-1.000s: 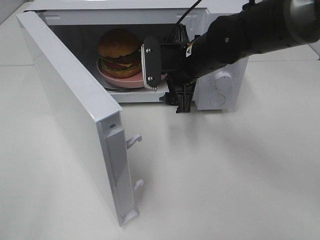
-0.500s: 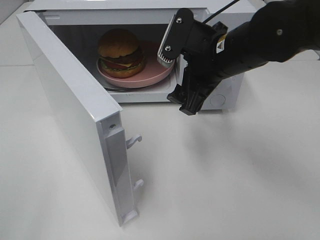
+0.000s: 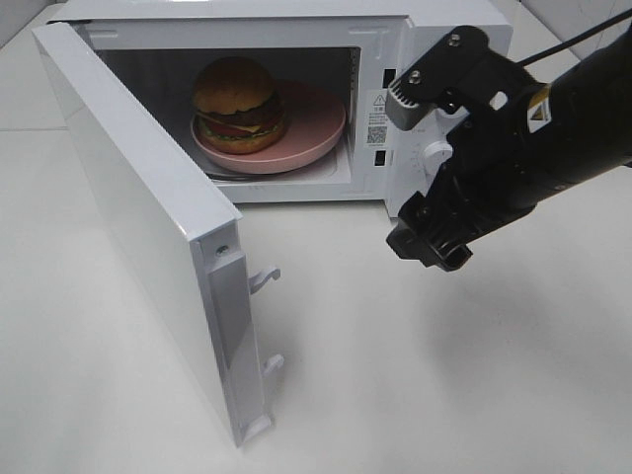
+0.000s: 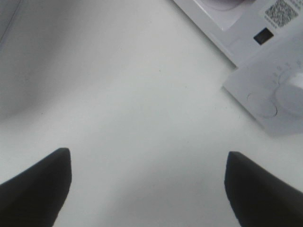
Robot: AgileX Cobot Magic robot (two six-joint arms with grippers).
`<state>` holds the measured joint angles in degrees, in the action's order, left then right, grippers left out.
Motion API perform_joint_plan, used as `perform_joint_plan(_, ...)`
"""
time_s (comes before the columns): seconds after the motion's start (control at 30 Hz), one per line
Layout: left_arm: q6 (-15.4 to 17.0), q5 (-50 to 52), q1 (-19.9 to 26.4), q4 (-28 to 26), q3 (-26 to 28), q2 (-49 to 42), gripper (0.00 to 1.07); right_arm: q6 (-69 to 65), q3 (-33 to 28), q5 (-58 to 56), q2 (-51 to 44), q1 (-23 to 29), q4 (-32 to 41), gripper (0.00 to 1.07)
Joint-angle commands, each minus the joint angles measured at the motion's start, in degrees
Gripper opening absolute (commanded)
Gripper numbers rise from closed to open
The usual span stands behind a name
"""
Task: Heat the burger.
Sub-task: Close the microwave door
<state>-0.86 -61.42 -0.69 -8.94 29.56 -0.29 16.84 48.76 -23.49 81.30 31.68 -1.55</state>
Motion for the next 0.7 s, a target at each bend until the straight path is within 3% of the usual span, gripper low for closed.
perform_joint_plan(0.03,0.11,0.29,0.11,0.11,-0.06,-0.86,1.00,-5.79,-0.34,-6.99,-4.35,-0.69,0.29,0.77)
perform_joint_plan(0.23,0.11,0.29,0.11,0.11,-0.06,-0.86,1.00,-7.39,-0.34,-11.34,-6.82,-4.58,1.55,0.76)
perform_joint_plan(0.5,0.11,0.29,0.11,0.11,-0.06,-0.86,1.00,-13.18,-0.34,-19.82,-11.46,-17.13,1.55,0.76)
perform_joint_plan(0.7,0.11,0.29,0.11,0.11,-0.06,-0.86,1.00,-16.21,-0.34,-23.61,-15.99,-18.39,-1.32,0.76)
